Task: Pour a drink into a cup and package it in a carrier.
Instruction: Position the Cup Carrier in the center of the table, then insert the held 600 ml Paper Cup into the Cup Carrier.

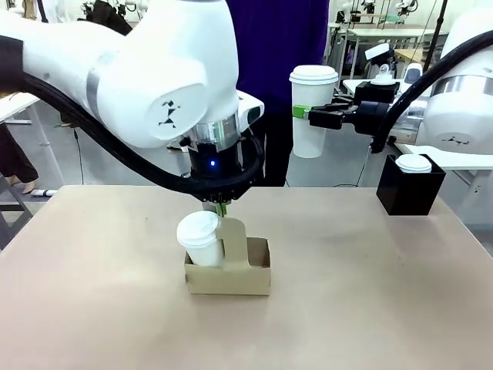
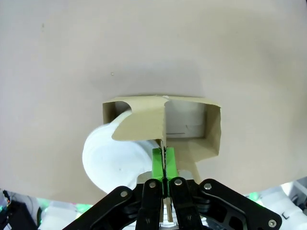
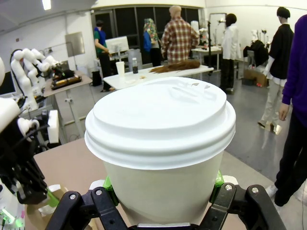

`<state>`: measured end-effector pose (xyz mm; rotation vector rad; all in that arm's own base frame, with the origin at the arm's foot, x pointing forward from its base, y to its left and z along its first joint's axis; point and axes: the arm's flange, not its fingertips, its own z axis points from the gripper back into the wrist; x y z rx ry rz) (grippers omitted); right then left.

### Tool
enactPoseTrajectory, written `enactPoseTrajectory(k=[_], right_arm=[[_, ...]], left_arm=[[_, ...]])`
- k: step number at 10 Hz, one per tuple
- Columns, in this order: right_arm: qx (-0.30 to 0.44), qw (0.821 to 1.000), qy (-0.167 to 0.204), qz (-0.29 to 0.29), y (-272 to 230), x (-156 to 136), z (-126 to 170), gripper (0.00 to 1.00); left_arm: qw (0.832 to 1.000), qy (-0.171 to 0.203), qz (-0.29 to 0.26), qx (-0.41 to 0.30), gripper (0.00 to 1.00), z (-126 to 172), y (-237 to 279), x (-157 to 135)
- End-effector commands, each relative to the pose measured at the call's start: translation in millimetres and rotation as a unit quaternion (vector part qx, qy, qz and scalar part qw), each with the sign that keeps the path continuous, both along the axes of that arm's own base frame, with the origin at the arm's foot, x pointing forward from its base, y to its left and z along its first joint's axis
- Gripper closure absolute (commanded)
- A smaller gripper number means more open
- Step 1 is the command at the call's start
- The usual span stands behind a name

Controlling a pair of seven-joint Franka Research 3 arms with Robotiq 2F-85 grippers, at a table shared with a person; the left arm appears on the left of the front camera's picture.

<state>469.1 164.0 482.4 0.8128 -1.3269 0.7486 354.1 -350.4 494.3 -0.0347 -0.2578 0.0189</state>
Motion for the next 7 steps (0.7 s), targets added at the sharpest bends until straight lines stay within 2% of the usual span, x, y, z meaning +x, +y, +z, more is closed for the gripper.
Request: enactPoseTrajectory(k=[1, 2, 3, 7], right_arm=[[0.01, 1.0, -0.011, -0.005, 4.5, 1.8, 1.7, 0.2], [0.01, 1.0, -0.011, -0.005, 4.5, 1.8, 1.7, 0.2], [0.01, 1.0, -0.011, -0.005, 4.5, 1.8, 1.7, 0.2], [0.01, 1.0, -0.011, -0.005, 4.5, 1.8, 1.7, 0.2]], left_arm=[[1.0, -0.004, 0.011, 0.01, 0.98, -10.4, -4.3, 6.5], [0.999, 0.01, 0.042, -0.002, 0.98, -11.9, -4.1, 10.2], [1.0, 0.004, -0.002, 0.003, 0.98, -6.1, -1.5, 3.2], [1.0, 0.004, -0.002, 0.003, 0.98, -6.1, -1.5, 3.2]])
